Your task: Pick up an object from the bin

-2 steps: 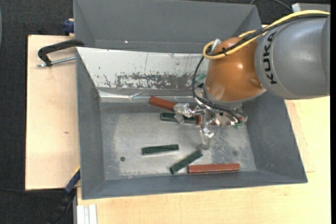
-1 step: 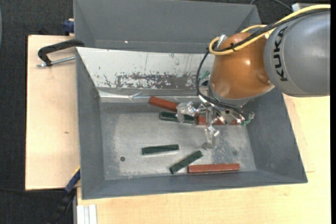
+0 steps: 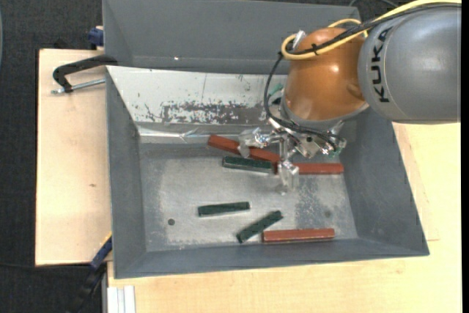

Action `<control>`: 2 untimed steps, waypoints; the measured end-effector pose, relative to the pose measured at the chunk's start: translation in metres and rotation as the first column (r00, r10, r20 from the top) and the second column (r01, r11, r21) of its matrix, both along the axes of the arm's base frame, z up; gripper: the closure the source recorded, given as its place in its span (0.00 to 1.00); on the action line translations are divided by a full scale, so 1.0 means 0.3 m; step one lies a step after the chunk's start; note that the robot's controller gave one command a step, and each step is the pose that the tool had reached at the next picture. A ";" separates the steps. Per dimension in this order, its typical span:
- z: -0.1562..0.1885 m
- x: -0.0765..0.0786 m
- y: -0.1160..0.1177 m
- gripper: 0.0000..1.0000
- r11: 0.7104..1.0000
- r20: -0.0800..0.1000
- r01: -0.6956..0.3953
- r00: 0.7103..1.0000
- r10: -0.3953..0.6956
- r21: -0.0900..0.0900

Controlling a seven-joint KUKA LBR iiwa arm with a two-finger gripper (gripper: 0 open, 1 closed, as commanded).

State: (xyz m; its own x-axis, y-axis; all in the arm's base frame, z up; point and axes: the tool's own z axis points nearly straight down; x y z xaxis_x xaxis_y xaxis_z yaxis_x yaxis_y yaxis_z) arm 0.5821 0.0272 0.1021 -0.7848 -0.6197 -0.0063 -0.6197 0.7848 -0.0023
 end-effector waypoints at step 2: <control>-0.103 -0.181 0.191 1.00 0.994 -0.004 -0.105 0.994 0.105 0.000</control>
Offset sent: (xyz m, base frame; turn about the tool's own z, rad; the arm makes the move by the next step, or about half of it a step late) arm 0.0000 0.0000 0.0000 0.0000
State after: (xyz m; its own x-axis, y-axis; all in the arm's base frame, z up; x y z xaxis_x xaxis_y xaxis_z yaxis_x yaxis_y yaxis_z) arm 0.5276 0.0844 0.0713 -0.7151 -0.6990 -0.0029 -0.6990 0.7151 0.0005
